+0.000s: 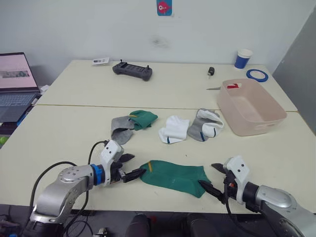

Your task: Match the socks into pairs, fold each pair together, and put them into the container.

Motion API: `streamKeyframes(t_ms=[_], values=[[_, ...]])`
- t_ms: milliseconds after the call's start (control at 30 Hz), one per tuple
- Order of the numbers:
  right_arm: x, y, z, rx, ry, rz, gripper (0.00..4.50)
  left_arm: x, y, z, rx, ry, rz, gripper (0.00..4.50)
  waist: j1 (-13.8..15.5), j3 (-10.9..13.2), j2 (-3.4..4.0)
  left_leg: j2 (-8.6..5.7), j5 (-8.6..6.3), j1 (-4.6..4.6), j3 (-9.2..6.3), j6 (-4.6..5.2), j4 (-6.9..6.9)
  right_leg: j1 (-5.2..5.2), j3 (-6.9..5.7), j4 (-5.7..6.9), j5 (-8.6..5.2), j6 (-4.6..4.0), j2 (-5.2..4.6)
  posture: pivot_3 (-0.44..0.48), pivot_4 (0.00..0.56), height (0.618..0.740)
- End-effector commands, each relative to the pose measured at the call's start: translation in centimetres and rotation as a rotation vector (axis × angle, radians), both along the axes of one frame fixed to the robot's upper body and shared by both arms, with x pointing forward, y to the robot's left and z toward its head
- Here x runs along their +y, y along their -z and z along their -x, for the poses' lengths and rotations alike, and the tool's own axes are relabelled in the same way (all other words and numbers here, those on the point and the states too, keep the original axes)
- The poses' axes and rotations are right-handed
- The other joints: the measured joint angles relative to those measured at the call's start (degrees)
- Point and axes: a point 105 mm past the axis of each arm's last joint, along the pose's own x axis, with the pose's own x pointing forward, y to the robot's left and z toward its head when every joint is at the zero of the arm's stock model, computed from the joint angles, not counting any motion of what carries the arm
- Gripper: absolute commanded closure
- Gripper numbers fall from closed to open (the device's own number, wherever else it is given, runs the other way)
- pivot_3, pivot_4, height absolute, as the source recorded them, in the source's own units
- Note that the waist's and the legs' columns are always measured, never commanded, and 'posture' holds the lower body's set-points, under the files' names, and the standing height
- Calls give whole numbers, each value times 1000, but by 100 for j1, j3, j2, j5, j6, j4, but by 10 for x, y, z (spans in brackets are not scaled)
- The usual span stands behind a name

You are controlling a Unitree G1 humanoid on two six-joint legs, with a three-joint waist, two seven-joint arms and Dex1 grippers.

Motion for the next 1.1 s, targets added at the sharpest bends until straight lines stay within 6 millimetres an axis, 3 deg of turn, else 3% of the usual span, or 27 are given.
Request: streamKeyframes(t_ms=[33,267,400,733,933,1100], values=[[2,-5,0,-47,6,14,0,-10,6,-2,18,51,-1,1217,3,-1,-1,0,0,1,1,0,0,1,-1,0,-2,-5,0,0,150,740],[1,5,2,-30,4,48,0,-25,17,13,81,174,-14,3457,-1,-3,0,-4,0,0,12,0,0,1,0,-6,3,9,-1,0,150,740],[3,7,4,-24,-8,57,946,-29,20,24,109,225,-15,4500,-17,-4,1,1,-1,1,7,1,-5,-1,-1,-5,-1,2,3,0,150,740],[6,5,14,-28,-59,60,4483,-19,19,28,97,188,-28,4500,-34,-11,4,1,-1,3,5,1,-5,1,-2,-4,-2,0,3,0,150,740],[8,2,26,20,-127,43,4483,-7,20,37,130,169,-48,4500,-61,-12,6,9,-1,6,4,1,-10,0,1,-4,-6,-6,4,0,150,740],[4,-4,24,43,-155,46,4483,-3,22,37,138,151,-61,4500,-66,-12,5,10,-1,9,3,1,-10,1,-1,0,-7,-8,8,0,150,740]])
